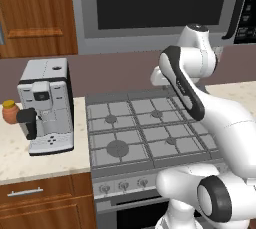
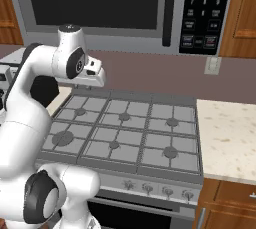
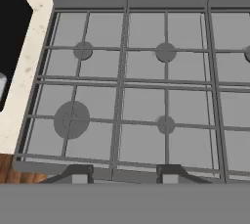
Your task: Open the microwave door.
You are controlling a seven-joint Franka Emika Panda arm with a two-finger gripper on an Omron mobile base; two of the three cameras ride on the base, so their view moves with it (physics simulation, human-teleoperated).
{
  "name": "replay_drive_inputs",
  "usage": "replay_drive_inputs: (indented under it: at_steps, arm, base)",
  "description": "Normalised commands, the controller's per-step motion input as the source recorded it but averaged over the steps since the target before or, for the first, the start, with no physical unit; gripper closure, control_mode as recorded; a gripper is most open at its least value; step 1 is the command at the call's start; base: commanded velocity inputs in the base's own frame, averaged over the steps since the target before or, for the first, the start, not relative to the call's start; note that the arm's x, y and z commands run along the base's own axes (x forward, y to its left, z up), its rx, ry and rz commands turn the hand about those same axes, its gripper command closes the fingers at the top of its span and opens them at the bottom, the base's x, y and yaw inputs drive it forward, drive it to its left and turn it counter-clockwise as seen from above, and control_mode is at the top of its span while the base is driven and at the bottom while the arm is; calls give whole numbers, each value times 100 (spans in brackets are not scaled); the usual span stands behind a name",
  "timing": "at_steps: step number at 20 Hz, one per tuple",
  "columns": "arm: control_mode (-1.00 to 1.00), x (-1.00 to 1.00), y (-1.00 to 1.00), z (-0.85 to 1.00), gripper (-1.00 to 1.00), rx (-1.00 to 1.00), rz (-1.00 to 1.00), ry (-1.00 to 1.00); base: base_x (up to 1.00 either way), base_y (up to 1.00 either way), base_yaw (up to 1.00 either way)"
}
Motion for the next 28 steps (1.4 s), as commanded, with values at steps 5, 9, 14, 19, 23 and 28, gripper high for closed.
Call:
replay_drive_inputs:
  at_steps: [5, 9, 14, 19, 23, 28]
  arm:
    - [-100, -23, 0, 2, -100, 0, 0, -10]
    - [-100, -55, -3, 42, -100, 1, 0, -42]
    - [-100, -54, -9, 64, -100, 2, 0, -50]
    - [-100, -55, -33, 73, -100, 0, -3, -53]
    - [-100, -60, -76, 64, -100, 0, -11, -53]
    - [-100, -59, -100, 50, -100, 0, -7, -64]
  base:
    - [0, 0, 0]
    - [0, 0, 0]
    - [0, 0, 0]
    - [0, 0, 0]
    - [0, 0, 0]
    - [0, 0, 0]
